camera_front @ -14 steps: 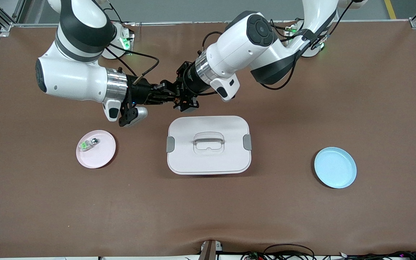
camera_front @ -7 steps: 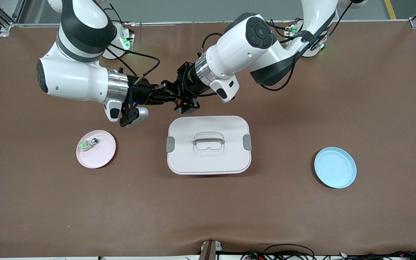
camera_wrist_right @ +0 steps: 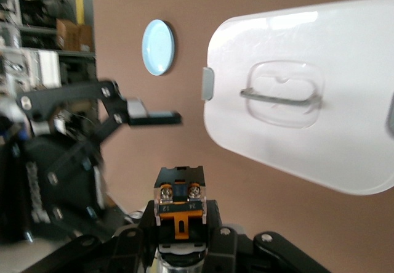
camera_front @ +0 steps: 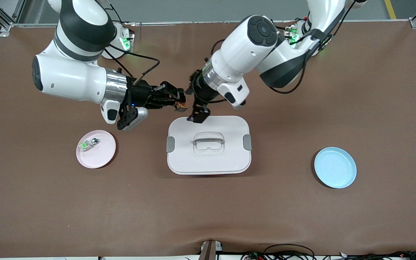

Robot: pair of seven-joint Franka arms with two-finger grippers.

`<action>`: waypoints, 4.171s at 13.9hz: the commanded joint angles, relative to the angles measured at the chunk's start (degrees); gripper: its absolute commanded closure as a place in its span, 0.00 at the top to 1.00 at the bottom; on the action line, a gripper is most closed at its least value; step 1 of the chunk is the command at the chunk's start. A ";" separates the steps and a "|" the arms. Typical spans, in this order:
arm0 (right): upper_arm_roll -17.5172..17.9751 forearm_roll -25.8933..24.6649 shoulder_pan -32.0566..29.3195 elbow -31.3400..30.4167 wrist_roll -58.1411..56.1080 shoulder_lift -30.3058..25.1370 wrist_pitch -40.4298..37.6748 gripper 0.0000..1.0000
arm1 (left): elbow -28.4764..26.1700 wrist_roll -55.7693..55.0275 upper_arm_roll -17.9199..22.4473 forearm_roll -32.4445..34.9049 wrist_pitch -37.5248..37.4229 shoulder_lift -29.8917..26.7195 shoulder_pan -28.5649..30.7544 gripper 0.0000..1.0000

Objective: Transfer orange switch to right arm and place
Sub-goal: 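Carry the switch to the white plate while the left gripper withdraws, then lower the switch onto the white plate and open the right gripper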

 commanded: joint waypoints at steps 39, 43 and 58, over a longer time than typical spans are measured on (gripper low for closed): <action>-0.46 -52.23 -21.82 -27.73 -77.63 9.87 35.33 0.00 | -19.64 127.55 26.42 2.21 -27.00 -32.80 16.52 1.00; -0.37 -52.23 -22.17 -28.35 -77.37 11.80 38.77 0.00 | -20.43 127.46 28.27 2.47 -27.00 -35.00 13.35 1.00; -0.37 -52.05 -22.79 -27.91 -76.05 14.79 41.50 1.00 | -19.90 126.14 26.08 2.91 -31.83 -36.15 13.69 1.00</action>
